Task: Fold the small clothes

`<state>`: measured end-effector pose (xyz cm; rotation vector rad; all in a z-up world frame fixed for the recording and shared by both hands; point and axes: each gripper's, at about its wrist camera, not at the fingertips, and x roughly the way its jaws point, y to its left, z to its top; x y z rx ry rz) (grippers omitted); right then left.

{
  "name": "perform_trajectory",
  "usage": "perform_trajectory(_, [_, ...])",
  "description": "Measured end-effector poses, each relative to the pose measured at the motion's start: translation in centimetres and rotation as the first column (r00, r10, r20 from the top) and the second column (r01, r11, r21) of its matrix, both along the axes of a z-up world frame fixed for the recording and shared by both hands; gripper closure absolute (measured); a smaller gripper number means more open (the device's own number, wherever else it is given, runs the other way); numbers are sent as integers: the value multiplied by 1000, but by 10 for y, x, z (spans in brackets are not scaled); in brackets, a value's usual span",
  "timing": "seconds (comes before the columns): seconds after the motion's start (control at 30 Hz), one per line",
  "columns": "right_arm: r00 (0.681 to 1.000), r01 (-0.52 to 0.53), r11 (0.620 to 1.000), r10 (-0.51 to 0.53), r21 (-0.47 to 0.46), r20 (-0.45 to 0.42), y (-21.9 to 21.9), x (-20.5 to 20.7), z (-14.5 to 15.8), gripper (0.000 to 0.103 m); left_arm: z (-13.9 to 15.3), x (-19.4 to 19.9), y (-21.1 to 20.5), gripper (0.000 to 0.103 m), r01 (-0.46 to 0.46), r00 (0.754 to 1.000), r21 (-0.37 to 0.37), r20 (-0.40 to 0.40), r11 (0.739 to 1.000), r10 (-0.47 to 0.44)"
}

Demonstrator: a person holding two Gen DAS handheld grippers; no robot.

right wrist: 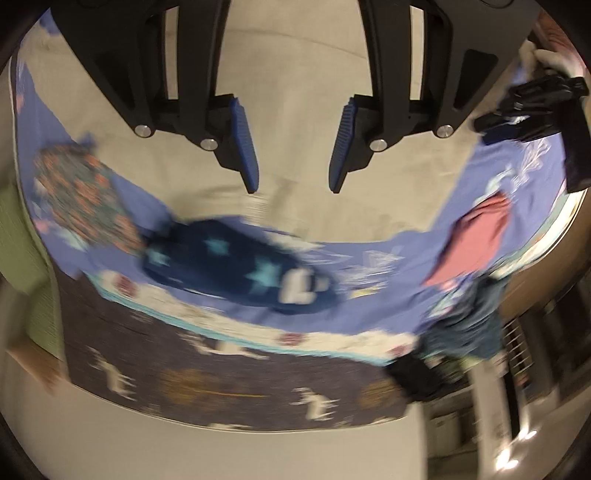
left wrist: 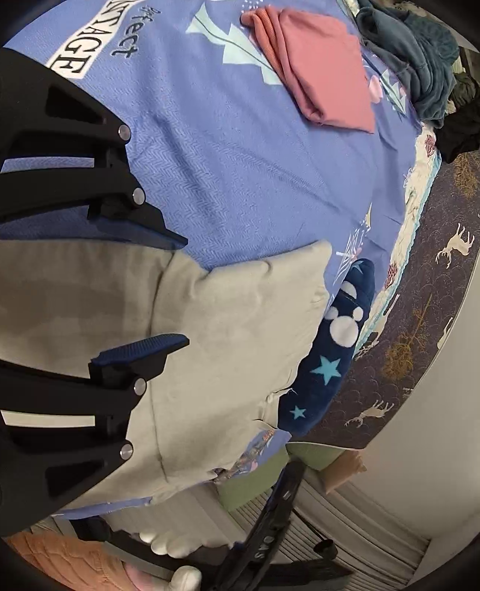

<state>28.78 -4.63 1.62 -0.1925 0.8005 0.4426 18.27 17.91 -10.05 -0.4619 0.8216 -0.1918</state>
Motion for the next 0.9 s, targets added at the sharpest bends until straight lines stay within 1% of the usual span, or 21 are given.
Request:
perform_trajectory(0.07, [997,-79,997,79,-27,-15,46,8,-10,63,-3,3,5,55,10,1000,-43,7,999,-10])
perform_trajectory(0.13, [990,-135,990,132,-50,-54,84,21,-22,63,-6,5,11,55,13,1000,-94,13,995,-12])
perform_trajectory(0.2, [982,-167,984,160,-60,-101,112,34,-36,62,-12,8,13,55,18,1000,-128,11,992,-17])
perform_trajectory(0.23, [980,-176,981,167,-80,-113,128,39,-43,61,-14,9,13,55,18,1000,-138,11,990,-17])
perform_trajectory(0.33, [973,-211,965,192,-157,-124,162,51,-63,49,-17,8,11,57,13,1000,-145,25,989,-10])
perform_trajectory(0.37, [971,-224,956,201,-189,-132,172,52,-70,42,-17,8,11,60,9,1000,-139,24,990,-5])
perform_trajectory(0.4, [969,-233,944,205,-234,-140,181,54,-79,40,-17,8,10,66,-1,1000,-127,18,992,3])
perform_trajectory(0.43, [970,-233,932,201,-277,-138,188,56,-87,41,-18,8,10,70,-11,1000,-117,10,993,13])
perform_trajectory(0.47, [971,-230,920,196,-318,-135,194,58,-95,50,-18,8,10,79,-29,1000,-100,0,995,29])
perform_trajectory(0.5, [971,-230,913,192,-338,-141,197,60,-102,96,-18,8,10,86,-41,999,-92,-4,995,41])
perform_trajectory(0.53, [974,-217,919,179,-329,-141,198,64,-104,98,-16,7,10,89,-47,999,-89,-3,995,47])
perform_trajectory(0.6, [984,-172,947,149,-271,-102,196,70,-98,99,-13,3,7,91,-69,998,-58,-2,996,69])
perform_trajectory(0.63, [988,-144,962,126,-231,-89,194,75,-94,99,-11,1,3,91,-81,997,-29,-4,996,80])
perform_trajectory(0.7, [991,-104,980,89,-167,-98,192,88,-94,100,-6,-4,-7,91,-110,994,59,-9,992,111])
perform_trajectory(0.73, [989,-109,985,94,-134,-114,192,92,-96,100,-4,-5,-12,91,-122,992,101,-8,987,123])
perform_trajectory(0.77, [982,-143,984,127,-105,-143,192,94,-101,100,-2,-8,-17,91,-132,991,141,-6,981,134])
perform_trajectory(0.8, [977,-165,981,149,-101,-151,191,92,-104,100,-1,-9,-18,91,-138,990,159,-7,978,141])
perform_trajectory(0.83, [981,-158,980,142,-118,-130,189,87,-103,98,-1,-10,-18,91,-142,989,163,-9,976,146])
perform_trajectory(0.87, [987,-142,982,130,-128,-99,184,83,-99,88,-2,-11,-16,89,-146,989,152,-13,978,149])
perform_trajectory(0.9, [992,-123,986,118,-111,-52,172,74,-87,77,-2,-11,-13,87,-150,988,132,-17,980,154])
